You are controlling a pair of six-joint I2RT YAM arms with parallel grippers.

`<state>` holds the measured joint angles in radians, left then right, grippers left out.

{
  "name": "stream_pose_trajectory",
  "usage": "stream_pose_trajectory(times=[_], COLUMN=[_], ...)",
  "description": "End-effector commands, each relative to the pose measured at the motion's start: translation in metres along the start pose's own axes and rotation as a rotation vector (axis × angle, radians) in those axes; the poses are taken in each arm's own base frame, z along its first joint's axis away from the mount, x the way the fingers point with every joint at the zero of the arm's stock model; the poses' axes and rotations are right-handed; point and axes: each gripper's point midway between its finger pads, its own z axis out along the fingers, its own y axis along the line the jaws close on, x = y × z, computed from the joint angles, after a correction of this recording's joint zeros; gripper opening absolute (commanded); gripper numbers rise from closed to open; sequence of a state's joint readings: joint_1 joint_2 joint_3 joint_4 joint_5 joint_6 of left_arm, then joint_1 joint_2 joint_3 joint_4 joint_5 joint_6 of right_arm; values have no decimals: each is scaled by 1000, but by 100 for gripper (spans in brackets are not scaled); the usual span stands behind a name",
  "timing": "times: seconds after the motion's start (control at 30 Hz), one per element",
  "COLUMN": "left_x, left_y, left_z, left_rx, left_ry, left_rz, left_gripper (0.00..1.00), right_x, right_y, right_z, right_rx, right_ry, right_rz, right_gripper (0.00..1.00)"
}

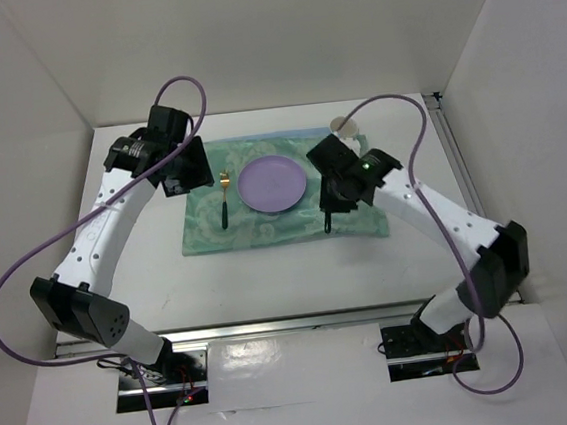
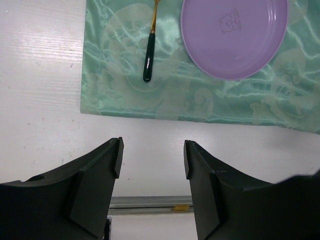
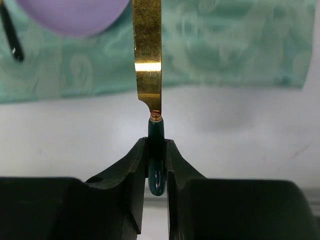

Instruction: Set the dinner table for one person

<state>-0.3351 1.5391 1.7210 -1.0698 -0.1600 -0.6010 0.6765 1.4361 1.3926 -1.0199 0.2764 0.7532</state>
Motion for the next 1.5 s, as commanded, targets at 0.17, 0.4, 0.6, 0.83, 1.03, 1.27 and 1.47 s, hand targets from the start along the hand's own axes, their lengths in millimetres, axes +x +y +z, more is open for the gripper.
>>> stream_pose_trajectory(times=[0.17,0.4,0.6,0.83,1.03,1.27,1.47], left_x=[6,6,4,4,5,8,6], left_y=[9,10,15,24,24,25,28], left_z=[0,6,10,15,19,21,21], left_rx=[-11,-31,-50,-66,-71,-76,-81], left_ry=[-19,-5,-4,1,11,19,17], left_rz=[15,18,12,14,16,17,9], left_gripper=[68,68,68,68,68,68,68], right_x=[-107,-104,-102,-88,-70,-55,-52], right_y=[-16,-31,-49,-55,-61,-74,-87], right_z=[90,141,168,175,185,195,207], right_rx=[-67,-100,-87,-73,-53,-12,48], right_ry=[-155,-100,-64,-23,33,73,74], right_rz=[-159,-227,-212,-214,-182,-140,-93], right_gripper=[0,0,0,0,0,0,8])
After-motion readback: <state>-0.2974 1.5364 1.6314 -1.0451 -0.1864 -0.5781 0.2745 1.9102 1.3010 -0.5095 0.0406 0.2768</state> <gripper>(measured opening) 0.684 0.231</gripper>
